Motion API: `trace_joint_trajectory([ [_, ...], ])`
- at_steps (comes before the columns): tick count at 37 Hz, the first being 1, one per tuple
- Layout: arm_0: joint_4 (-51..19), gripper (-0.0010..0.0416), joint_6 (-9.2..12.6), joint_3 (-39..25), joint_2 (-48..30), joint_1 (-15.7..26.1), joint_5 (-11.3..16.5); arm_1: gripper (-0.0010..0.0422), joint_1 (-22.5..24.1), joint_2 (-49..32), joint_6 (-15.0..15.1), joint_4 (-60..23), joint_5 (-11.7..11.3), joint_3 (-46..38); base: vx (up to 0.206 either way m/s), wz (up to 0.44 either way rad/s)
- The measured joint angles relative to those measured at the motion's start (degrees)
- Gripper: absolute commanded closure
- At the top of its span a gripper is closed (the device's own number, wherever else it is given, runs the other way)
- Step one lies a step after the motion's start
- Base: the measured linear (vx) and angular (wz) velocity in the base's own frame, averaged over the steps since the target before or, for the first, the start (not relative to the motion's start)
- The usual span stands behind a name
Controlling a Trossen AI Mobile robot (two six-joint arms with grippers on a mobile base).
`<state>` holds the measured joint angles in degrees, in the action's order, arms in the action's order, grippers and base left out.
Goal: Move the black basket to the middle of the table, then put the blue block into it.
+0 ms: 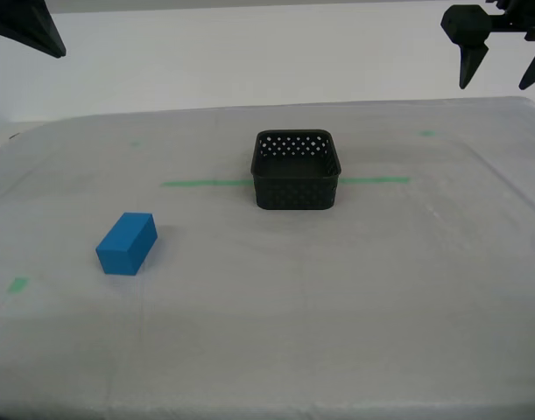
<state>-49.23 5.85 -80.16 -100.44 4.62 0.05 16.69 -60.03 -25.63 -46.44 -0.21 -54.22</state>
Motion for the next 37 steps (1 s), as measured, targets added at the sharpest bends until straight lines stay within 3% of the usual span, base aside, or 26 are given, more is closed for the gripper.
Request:
trace_joint_trajectory([
  [6, 0.00, 0.0007, 0.00, 0.00, 0.00, -0.07, 0.00, 0.0412, 2.43, -0.02, -2.12, -2.58, 0.44, 0.00, 0.000, 0.000],
  [12, 0.00, 0.0007, 0.00, 0.00, 0.00, -0.07, 0.00, 0.0412, 3.17, -1.07, -3.54, -6.84, 3.34, -0.48, 0.000, 0.000],
  [16, 0.00, 0.0007, 0.00, 0.00, 0.00, -0.04, 0.00, 0.0412, 3.80, -2.64, -3.76, -9.55, 3.78, -1.18, 0.000, 0.000],
  [37, 0.00, 0.0007, 0.00, 0.00, 0.00, -0.04, 0.00, 0.0412, 6.88, -14.32, -0.81, -18.69, 3.78, -7.98, 0.000, 0.000],
])
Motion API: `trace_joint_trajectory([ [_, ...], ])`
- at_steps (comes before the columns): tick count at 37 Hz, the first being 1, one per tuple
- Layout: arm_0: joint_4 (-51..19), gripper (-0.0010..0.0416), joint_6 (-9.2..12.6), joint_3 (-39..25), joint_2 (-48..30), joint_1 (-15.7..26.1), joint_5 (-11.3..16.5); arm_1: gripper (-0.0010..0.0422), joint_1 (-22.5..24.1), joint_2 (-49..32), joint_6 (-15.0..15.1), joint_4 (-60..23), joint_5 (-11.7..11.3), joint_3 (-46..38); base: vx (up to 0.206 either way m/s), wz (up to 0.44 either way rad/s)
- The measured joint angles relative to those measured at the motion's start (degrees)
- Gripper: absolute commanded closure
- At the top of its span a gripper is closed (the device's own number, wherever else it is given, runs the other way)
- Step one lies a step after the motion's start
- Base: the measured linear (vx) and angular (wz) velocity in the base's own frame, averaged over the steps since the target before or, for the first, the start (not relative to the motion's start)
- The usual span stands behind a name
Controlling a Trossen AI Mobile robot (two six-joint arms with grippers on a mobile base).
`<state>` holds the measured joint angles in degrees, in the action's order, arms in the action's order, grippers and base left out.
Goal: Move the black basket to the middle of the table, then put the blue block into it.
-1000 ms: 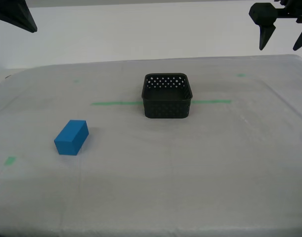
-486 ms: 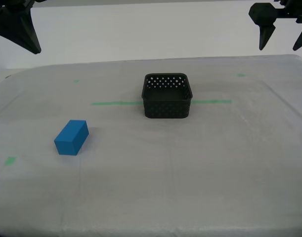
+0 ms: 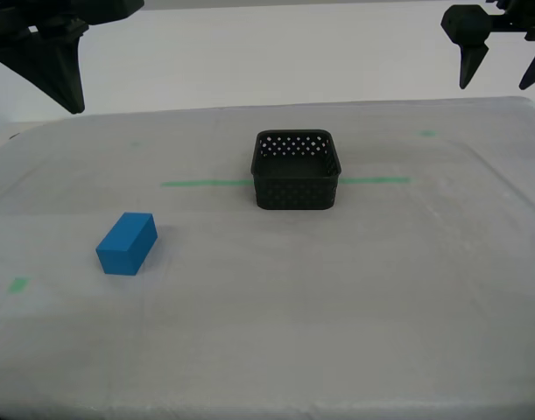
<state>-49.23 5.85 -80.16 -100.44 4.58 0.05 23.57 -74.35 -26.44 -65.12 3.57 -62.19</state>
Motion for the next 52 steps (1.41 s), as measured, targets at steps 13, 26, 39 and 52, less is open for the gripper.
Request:
trace_joint_trajectory([
  [13, 0.00, 0.0007, 0.02, 0.00, 0.00, 0.04, 0.00, 0.0412, 1.18, -5.38, -0.96, -0.48, -1.14, -0.70, 0.000, 0.000],
  [26, 0.04, 0.0007, 0.02, 0.00, 0.00, -0.02, 0.00, 0.0407, 1.66, -7.89, -1.97, 0.57, -2.08, -0.66, 0.000, 0.000],
  [39, 0.28, 0.0007, 0.02, 0.00, 0.00, 0.00, 0.00, 0.0280, 1.68, -7.82, -1.97, 1.09, -2.64, -0.66, 0.000, 0.000],
  [52, 0.87, 0.0007, 0.02, 0.00, 0.00, 0.02, 0.00, 0.0127, 1.68, -7.82, -1.27, 0.70, -3.02, -0.48, 0.000, 0.000],
])
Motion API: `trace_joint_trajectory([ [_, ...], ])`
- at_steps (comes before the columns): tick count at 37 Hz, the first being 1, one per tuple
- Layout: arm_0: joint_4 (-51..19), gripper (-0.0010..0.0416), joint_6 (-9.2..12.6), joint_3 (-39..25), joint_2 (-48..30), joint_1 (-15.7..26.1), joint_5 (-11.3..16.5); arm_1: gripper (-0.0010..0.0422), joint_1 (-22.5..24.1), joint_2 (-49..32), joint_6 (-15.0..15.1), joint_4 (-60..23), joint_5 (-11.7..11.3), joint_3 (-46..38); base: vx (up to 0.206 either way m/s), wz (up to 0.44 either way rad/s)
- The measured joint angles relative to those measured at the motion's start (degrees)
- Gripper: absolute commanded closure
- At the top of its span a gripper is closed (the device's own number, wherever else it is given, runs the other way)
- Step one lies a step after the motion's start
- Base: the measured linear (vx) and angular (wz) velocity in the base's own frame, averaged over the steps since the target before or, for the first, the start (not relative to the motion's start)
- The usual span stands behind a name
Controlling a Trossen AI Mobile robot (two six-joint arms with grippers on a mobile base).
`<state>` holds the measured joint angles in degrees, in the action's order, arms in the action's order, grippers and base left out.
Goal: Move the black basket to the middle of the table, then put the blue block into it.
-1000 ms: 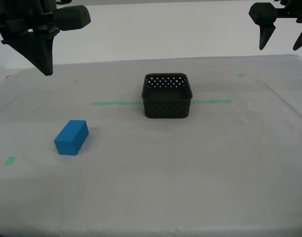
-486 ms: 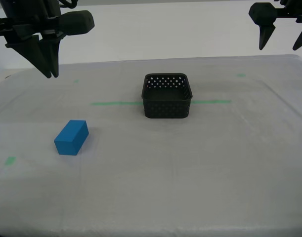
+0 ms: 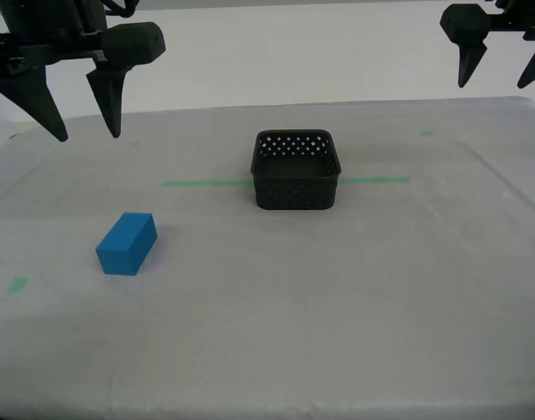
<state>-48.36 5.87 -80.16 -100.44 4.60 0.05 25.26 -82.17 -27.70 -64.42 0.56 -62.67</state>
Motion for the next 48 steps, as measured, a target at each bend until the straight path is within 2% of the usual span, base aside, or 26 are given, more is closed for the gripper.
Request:
trace_joint_trajectory([
  [3, 0.07, 0.0007, 0.00, 0.00, 0.00, -0.02, 0.00, 0.0096, 0.00, 0.00, 0.46, 0.09, -0.09, 0.00, 0.000, 0.000],
  [7, 0.22, 0.0007, 0.00, 0.00, 0.00, -0.04, 0.00, 0.0056, 0.00, 0.00, 2.16, 0.96, -1.73, 0.00, 0.000, 0.000],
  [12, 0.31, 0.0007, 0.00, 0.00, 0.00, 0.00, 0.00, 0.0006, 0.00, -0.04, 2.62, 1.29, -1.79, 0.00, 0.000, 0.000],
  [16, 0.35, 0.0007, 0.00, 0.00, 0.00, -0.02, 0.00, 0.0021, 0.00, -0.07, 2.73, 1.64, -1.79, 0.24, 0.000, 0.000],
  [20, 0.37, 0.0007, 0.00, 0.00, 0.00, 0.00, 0.00, 0.0007, 0.00, -0.07, 2.29, 2.84, -1.46, 1.46, 0.000, 0.000],
  [28, 0.39, 0.0007, 0.00, 0.00, 0.00, 0.00, 0.00, 0.0013, 0.00, -0.07, 1.84, 6.34, -0.37, 6.45, 0.000, 0.000],
  [35, 0.39, 0.0007, 0.00, 0.00, 0.00, 0.02, 0.00, 0.0012, 0.00, -0.09, 1.40, 10.64, -0.46, 9.64, 0.000, 0.000],
  [39, 0.39, 0.0007, 0.02, 0.00, 0.00, -0.07, 0.00, 0.0011, 0.07, -0.09, 1.33, 12.68, -1.57, 10.95, 0.000, 0.000],
  [43, 0.39, 0.0007, 0.00, 0.00, 0.00, -0.02, 0.00, 0.0011, 0.07, -0.09, 1.27, 14.67, -1.70, 12.52, 0.000, 0.000],
  [48, 0.42, 0.0007, 0.02, 0.00, 0.00, 0.00, 0.00, 0.0011, 0.07, -2.62, 1.68, 15.76, -1.70, 13.07, 0.000, 0.000],
])
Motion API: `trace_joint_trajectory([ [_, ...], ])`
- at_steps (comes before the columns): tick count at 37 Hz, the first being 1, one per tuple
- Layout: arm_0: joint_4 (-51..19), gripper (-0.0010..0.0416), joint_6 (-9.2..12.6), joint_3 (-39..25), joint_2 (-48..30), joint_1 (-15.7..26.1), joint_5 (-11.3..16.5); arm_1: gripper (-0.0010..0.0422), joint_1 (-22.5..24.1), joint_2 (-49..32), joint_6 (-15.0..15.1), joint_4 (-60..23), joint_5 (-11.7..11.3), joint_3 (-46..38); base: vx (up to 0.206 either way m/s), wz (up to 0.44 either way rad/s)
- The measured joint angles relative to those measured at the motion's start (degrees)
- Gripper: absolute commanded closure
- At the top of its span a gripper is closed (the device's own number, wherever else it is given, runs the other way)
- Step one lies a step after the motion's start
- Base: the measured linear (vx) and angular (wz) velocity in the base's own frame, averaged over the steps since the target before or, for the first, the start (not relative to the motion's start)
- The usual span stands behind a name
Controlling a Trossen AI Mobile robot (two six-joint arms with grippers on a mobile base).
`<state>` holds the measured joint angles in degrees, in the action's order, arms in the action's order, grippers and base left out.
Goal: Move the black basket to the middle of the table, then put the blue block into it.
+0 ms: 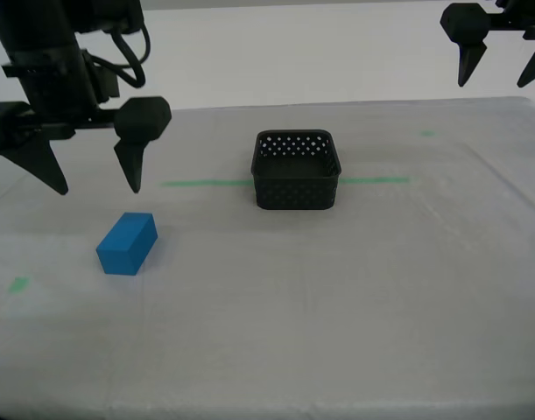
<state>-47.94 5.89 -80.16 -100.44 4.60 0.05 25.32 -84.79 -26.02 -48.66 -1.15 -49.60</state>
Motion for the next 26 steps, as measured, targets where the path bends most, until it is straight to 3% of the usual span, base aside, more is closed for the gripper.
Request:
trace_joint_trajectory([
  [8, 0.00, 0.0007, 0.00, 0.00, 0.00, -0.02, 0.00, 0.0011, 0.22, -7.91, 1.31, 2.99, 0.81, -0.63, 0.000, 0.000],
  [26, 0.07, 0.0007, 0.00, 0.00, 0.00, -0.04, 0.00, 0.0011, 0.22, -17.35, 3.30, 11.74, 1.05, -0.44, 0.000, 0.000],
])
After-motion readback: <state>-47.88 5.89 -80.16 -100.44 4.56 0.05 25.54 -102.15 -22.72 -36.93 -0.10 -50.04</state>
